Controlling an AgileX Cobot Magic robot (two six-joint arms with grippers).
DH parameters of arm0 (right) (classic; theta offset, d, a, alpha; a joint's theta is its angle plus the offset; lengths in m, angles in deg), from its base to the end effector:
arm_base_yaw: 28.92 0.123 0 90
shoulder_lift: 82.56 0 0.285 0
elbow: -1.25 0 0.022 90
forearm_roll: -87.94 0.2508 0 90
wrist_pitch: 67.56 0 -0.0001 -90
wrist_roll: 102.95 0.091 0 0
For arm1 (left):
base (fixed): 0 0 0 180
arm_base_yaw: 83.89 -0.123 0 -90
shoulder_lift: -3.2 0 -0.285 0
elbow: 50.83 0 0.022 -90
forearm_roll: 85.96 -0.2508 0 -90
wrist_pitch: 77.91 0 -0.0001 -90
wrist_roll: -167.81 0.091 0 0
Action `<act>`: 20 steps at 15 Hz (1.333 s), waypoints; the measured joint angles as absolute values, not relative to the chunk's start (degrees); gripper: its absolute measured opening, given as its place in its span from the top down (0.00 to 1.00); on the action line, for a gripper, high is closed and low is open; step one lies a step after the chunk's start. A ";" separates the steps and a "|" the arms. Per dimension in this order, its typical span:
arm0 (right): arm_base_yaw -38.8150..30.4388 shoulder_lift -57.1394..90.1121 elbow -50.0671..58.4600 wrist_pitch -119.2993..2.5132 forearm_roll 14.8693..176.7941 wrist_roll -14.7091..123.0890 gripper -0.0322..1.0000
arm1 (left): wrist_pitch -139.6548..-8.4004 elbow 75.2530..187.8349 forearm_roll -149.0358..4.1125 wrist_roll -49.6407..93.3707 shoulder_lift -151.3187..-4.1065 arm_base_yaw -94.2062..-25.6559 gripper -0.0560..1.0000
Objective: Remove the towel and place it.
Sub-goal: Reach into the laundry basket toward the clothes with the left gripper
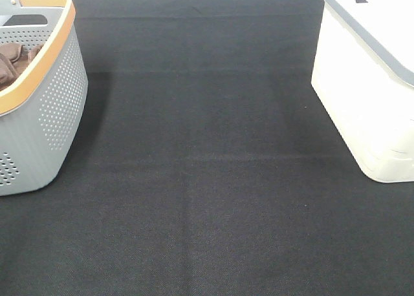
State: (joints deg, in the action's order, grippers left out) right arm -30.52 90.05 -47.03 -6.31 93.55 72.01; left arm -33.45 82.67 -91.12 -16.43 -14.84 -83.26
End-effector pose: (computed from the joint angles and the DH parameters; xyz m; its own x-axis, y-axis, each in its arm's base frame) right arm -0.0068 0.0080 0.2783 -0.4484 -0.0281 -0.8934 -0.0670 0.9978 0.0023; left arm 0.0320 0.0054 0.3094 -0.3231 -0.0061 -0.9463 -0.0517 0.9986 0.0113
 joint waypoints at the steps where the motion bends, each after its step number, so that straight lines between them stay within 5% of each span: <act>1: -30.52 90.05 -47.03 -6.31 93.55 72.01 0.27 | -36.26 83.07 -92.32 -18.27 -18.34 -83.26 0.25; 12: -30.52 90.05 -47.03 -6.31 93.55 72.01 0.27 | -46.23 105.76 -93.69 -23.82 -67.61 -83.38 0.25; 20: -30.52 90.05 -47.03 -6.31 93.55 72.01 0.27 | -32.82 125.93 -99.71 -32.02 -91.96 -83.38 0.25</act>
State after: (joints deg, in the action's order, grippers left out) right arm -30.52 90.05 -47.03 -6.31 93.55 72.01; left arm -32.82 125.93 -99.71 -32.02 -91.96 -83.38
